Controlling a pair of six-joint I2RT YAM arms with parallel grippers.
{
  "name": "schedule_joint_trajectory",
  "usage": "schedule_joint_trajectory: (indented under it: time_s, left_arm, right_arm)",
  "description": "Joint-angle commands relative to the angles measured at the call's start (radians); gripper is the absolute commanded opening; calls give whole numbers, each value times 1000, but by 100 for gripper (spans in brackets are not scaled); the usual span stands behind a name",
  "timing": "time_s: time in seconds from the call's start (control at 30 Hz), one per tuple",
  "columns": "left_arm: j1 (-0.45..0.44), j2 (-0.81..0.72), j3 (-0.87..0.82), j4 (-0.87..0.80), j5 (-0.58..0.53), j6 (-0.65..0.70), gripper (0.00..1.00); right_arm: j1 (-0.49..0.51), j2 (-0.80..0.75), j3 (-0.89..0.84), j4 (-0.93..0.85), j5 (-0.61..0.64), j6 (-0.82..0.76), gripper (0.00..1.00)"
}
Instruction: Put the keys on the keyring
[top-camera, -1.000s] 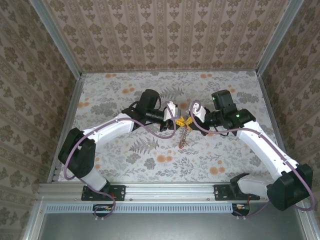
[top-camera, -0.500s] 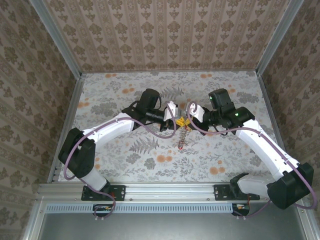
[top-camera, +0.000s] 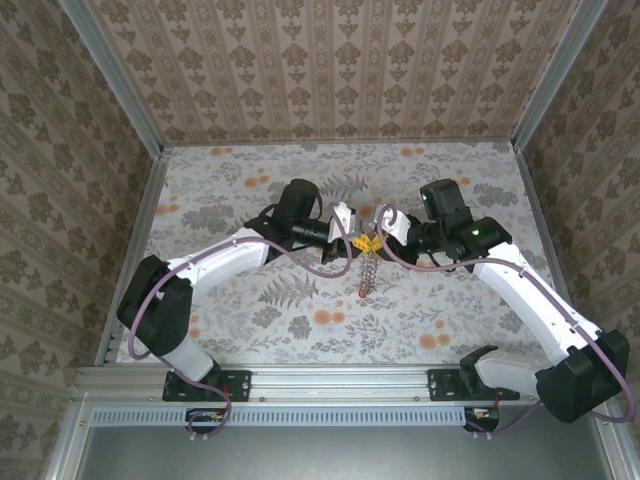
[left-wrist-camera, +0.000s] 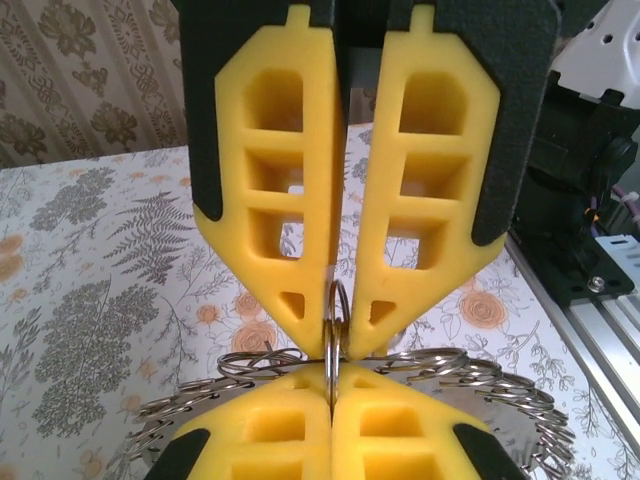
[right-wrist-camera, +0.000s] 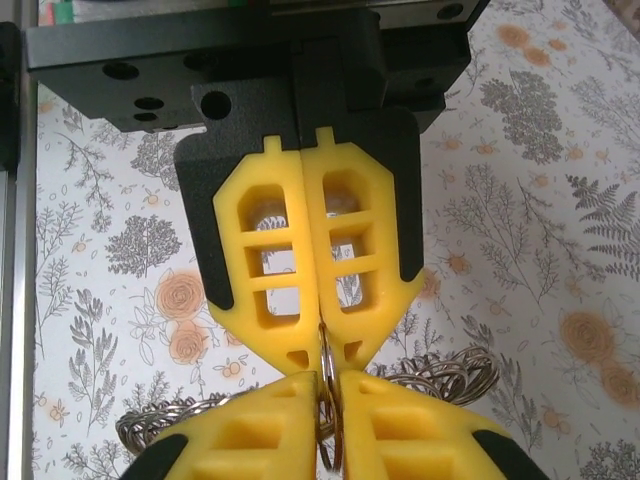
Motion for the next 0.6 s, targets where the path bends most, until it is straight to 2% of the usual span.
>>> schedule_joint_trajectory:
  time_s: [0.0,0.2,0.37,0.47,0.57]
  left_arm:
    - [13,-28,-21,180,87,-98,0]
    - [13,-27,-47,281,122,-162,0]
    - [15,-27,-56,313,134,-191,0]
    - [15,-26,-48,254,110,-161,0]
    - [11,-29,-16,131,68,-90,10]
  right_arm:
    - [-19,-17,-47,29,-116,1,16]
    - [-54,-27,-112,155,-184,70,16]
    - [-78,-28,-124,186,-229,97,4]
    - [-77,-26,-111,171,-221,89,0]
    - [-76,-22,-83,128,-197,66,0]
